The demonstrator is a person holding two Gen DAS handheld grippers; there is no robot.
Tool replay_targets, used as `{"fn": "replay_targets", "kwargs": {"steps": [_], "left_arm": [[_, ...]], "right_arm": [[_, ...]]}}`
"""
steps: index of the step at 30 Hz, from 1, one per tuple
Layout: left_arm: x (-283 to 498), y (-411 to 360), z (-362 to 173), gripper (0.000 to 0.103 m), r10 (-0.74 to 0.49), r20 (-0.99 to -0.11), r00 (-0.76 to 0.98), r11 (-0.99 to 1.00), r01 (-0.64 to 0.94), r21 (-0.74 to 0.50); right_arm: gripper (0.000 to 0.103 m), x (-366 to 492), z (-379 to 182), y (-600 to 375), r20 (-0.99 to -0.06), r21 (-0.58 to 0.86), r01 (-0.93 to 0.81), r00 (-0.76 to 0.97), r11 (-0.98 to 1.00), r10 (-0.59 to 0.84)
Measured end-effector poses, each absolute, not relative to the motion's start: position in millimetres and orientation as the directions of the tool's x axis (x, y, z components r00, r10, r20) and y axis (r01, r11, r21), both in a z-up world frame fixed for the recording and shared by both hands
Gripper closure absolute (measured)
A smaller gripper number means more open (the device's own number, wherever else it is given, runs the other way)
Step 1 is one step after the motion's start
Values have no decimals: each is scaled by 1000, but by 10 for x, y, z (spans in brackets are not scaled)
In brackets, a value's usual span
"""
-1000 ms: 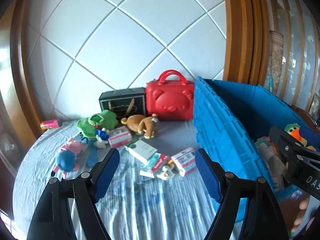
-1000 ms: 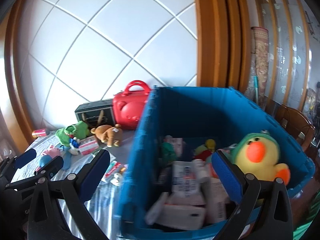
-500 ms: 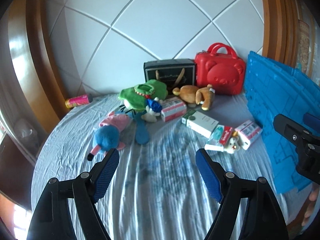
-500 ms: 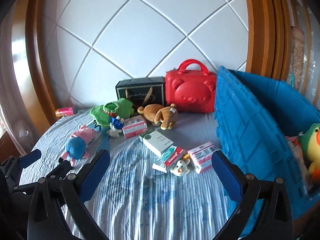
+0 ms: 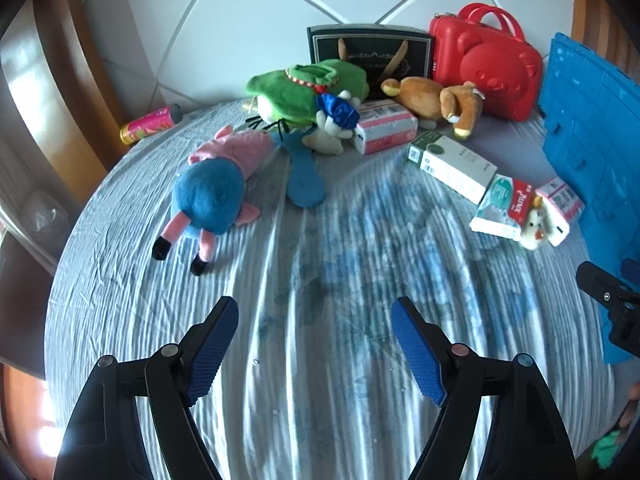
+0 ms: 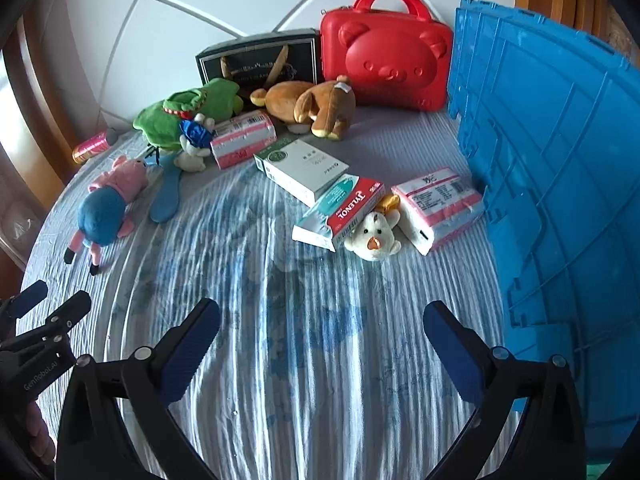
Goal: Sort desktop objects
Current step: 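Withdraw both open tools from the bin back over the table, then grasp the pink pig plush with the left tool while the right tool grasps the green-white patch box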
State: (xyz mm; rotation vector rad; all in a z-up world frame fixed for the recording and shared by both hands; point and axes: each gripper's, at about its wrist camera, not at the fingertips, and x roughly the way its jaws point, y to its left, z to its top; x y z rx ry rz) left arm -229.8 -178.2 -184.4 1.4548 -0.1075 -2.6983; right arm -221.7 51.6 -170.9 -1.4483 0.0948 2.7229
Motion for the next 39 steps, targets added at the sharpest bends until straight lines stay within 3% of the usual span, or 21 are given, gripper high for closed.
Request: {"fn": "replay_targets", "kwargs": {"steps": [11,19,29,39], "left_arm": [[-2788,-2561,-1780,24,-233,-815,-531,-969,192,152],[-3493,-2914,-1725,24,-227,-815,-533,-973,156,169],[-4433,-2844,-2013,24,-230,-879,-417,-973,76,218],[-5071,-2761,-2583,23,-307,-906,-293,-951,51,306]], "right_arm": [[0,-2927,-1850,118,-845,58,29,-530,-998,-64],[0,-3320,-1812,-146,-849,41,-14,-527,-999,-27],[0,-4130,-1851,-80,-896,-60,-9,-441,-998,58],[0,-4931,-2471,149,-941,-118,80,-329,-990,85]]}}
